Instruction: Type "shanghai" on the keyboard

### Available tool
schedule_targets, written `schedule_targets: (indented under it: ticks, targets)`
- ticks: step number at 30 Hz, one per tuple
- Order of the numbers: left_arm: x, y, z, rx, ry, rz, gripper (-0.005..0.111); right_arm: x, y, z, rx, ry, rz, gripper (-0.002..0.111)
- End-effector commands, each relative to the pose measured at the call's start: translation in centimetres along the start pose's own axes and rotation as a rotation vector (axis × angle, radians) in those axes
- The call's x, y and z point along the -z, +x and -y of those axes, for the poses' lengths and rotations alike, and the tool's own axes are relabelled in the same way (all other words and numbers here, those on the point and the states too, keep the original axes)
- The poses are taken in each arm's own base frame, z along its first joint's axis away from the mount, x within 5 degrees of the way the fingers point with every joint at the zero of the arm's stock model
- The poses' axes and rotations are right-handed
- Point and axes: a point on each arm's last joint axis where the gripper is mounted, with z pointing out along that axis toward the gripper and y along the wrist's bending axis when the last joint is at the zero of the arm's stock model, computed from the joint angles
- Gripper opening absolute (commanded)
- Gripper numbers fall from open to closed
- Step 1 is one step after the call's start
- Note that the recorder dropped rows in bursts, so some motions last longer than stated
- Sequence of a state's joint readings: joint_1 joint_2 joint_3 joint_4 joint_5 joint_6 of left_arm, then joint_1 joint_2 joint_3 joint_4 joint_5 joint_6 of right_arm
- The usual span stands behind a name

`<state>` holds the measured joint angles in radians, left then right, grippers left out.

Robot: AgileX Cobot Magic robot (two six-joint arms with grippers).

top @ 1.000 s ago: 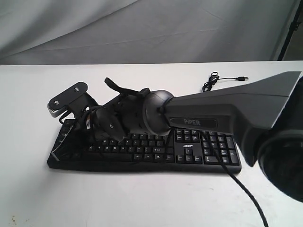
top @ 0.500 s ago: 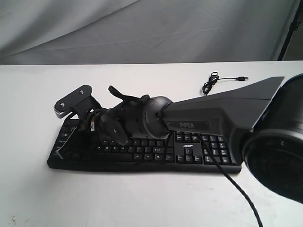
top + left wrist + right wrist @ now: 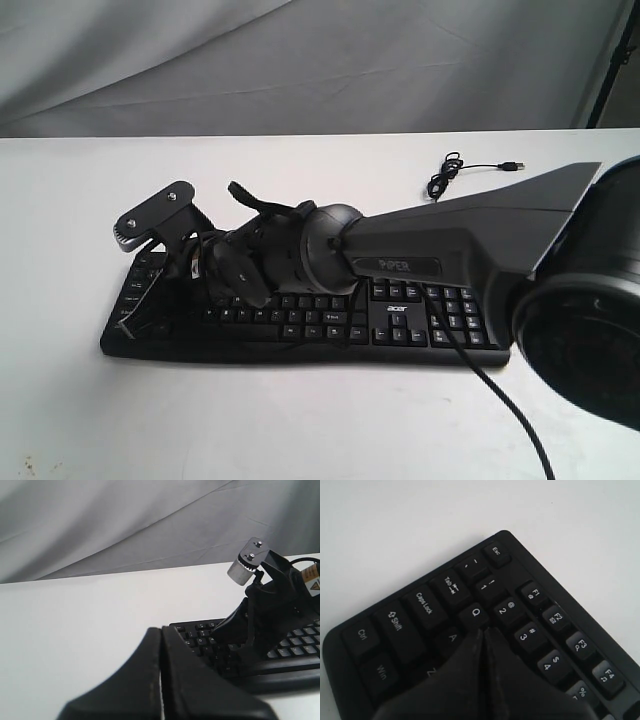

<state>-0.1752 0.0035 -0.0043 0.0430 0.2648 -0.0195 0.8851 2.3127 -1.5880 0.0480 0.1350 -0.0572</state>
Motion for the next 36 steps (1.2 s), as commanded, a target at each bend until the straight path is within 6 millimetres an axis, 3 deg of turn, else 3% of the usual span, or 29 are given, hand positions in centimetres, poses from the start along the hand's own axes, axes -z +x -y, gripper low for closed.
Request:
schedule_targets:
  ticks: [1,36]
  targets:
    - [-0.01,0.07,0.01,-0.002,0.002,0.005,0.000,0.10,-0.32,0.06,0.010,0.001,0.009,0.000]
    - [-0.01,0.07,0.01,-0.002,0.002,0.005,0.000,-0.54,0.40,0.08,0.029,0.003,-0.013,0.000]
